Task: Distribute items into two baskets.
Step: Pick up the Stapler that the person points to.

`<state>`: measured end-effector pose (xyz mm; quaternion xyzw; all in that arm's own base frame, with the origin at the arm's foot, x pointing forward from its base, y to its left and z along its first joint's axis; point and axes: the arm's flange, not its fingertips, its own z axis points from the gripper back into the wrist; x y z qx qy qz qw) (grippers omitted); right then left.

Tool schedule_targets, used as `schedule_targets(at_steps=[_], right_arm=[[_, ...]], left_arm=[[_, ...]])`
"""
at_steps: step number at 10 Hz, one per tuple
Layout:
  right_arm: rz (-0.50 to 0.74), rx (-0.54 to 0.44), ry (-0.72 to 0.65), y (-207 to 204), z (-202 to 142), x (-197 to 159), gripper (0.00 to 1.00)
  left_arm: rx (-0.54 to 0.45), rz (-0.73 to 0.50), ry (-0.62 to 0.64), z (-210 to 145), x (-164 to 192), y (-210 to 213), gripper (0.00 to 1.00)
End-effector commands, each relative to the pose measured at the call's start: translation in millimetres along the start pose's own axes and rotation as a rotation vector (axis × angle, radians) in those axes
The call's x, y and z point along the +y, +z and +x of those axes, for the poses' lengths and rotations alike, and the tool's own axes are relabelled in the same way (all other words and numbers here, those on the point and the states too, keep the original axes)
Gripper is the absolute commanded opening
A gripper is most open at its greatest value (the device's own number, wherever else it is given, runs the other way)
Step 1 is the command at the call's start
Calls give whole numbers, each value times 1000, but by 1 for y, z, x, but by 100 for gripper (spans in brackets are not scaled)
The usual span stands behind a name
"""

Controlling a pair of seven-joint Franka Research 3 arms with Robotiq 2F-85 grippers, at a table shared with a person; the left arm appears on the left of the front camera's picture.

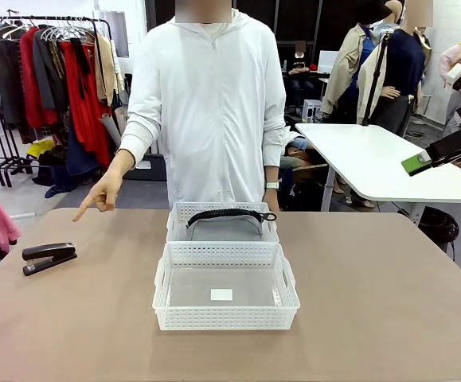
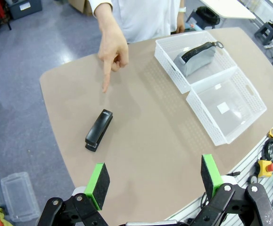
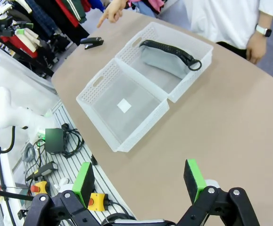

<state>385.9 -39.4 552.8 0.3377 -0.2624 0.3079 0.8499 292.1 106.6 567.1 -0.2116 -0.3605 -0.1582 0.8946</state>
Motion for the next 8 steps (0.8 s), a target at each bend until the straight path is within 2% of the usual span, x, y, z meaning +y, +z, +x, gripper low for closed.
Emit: schedule_targets(at_steps=[1,3,5,8], right_arm=[[-4,-4,0,0,-1,0,100],[-4,-4,0,0,-1,0,100],[-4,-4,0,0,-1,0,100],[-4,-4,0,0,-1,0,100]], left_arm=[[-2,-5,0,-1,-1,-1,100],[0,0,0,0,0,0,100],[25,39,4,19,18,-8,100],[153,41,44,47,47,-31,100]])
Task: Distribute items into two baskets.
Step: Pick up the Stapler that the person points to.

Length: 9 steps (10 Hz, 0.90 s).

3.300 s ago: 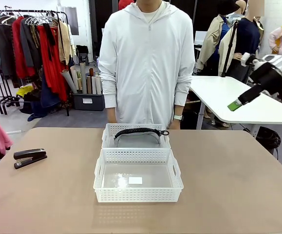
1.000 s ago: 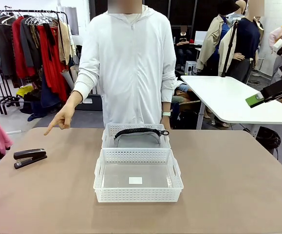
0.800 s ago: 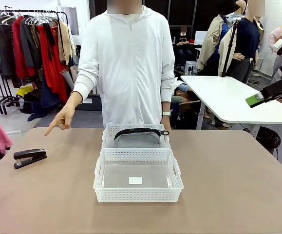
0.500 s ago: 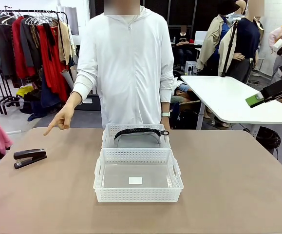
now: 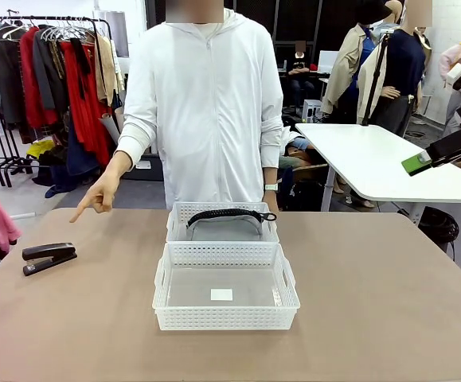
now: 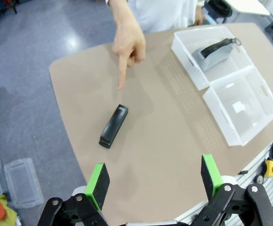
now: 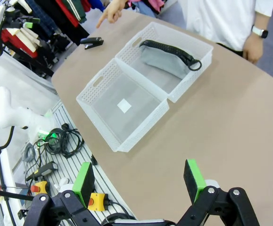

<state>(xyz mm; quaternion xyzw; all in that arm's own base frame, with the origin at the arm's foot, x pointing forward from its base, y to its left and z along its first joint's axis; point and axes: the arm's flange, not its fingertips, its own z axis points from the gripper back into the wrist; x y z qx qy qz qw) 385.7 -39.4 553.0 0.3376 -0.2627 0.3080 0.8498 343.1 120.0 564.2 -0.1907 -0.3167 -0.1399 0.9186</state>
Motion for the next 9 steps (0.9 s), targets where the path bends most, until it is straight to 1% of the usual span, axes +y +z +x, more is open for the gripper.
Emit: schedule_targets(at_steps=[1,5,9], right_arm=[[-4,-3,-1,0,-1,0,100],[-4,-3,-1,0,-1,0,100],[-4,-3,-1,0,-1,0,100]], left_arm=[[105,-10,-10,21,16,-14,100],[275,-14,-33,47,48,-53,100],[478,24,-165,71,75,-94,100]])
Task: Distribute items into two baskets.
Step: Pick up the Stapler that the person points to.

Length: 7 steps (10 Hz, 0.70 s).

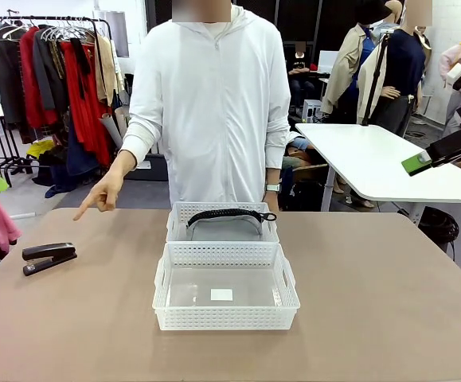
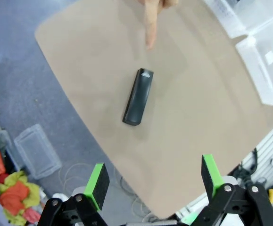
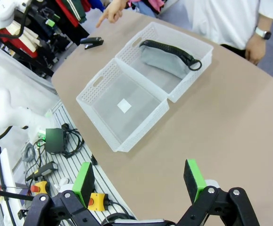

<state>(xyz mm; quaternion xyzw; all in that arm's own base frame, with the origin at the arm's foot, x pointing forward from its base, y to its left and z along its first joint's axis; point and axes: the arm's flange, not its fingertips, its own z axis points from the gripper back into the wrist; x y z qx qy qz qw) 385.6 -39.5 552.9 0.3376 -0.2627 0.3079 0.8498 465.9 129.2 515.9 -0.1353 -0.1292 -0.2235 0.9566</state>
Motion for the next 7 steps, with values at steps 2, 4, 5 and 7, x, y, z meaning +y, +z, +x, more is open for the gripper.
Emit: schedule_targets(at_steps=[2,4,5,7], right_arm=[[-4,-3,0,0,-1,0,100],[-4,-3,0,0,-1,0,100],[-4,-3,0,0,-1,0,100],[-4,-3,0,0,-1,0,100]], left_arm=[[155,25,-119,23,15,-11,100],[224,3,-209,40,18,-26,100],[224,18,-249,49,18,-34,100],[239,31,-317,58,17,-54,100]])
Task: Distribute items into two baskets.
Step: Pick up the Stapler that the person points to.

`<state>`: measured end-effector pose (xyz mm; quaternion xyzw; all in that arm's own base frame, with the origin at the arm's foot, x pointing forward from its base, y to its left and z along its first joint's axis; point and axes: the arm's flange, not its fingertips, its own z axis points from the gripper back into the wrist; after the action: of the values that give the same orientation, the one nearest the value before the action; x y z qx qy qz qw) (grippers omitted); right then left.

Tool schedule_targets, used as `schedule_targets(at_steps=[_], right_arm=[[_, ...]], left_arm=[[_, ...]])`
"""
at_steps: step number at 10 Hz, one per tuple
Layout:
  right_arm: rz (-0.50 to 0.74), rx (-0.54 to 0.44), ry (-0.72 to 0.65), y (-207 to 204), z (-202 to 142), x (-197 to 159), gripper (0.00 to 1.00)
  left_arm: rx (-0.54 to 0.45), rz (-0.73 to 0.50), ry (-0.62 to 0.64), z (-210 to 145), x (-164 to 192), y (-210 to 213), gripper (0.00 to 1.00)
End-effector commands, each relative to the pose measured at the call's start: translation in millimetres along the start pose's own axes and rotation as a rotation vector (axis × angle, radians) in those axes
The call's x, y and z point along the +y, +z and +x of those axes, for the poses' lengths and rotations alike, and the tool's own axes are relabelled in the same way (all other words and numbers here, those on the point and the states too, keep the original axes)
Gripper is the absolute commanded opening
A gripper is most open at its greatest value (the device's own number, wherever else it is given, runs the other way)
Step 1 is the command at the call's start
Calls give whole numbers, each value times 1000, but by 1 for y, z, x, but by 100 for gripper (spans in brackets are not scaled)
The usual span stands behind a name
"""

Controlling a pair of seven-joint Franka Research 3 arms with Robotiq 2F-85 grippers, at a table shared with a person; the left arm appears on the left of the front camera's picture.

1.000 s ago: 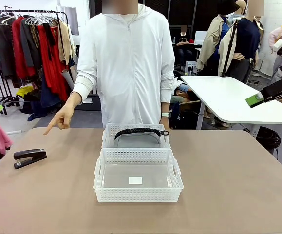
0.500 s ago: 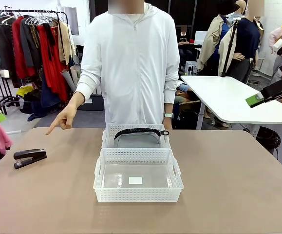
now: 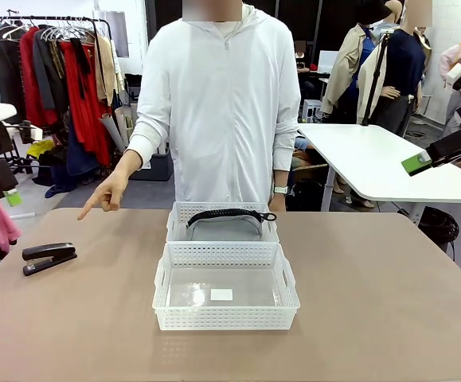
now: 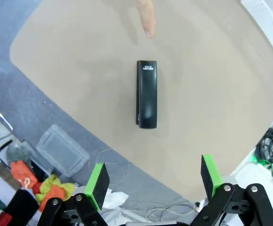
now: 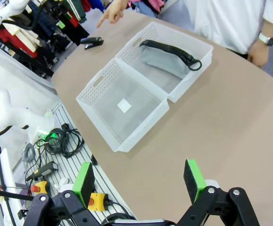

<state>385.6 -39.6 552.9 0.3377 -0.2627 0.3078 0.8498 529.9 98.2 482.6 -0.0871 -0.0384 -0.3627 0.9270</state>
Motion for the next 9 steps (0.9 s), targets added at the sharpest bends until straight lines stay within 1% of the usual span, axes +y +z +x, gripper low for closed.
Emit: schedule_targets(at_steps=[1,3,5,7,9], right_arm=[[-4,-3,0,0,-1,0,100],[-4,-3,0,0,-1,0,100],[-4,-3,0,0,-1,0,100],[-4,-3,0,0,-1,0,100],[-4,-3,0,0,-1,0,100]], left_arm=[[29,32,-82,5,7,-11,100],[30,37,-152,18,6,-24,100],[34,21,-186,30,14,-40,100],[-2,36,-234,37,19,-53,100],[13,31,-237,36,24,-68,100]])
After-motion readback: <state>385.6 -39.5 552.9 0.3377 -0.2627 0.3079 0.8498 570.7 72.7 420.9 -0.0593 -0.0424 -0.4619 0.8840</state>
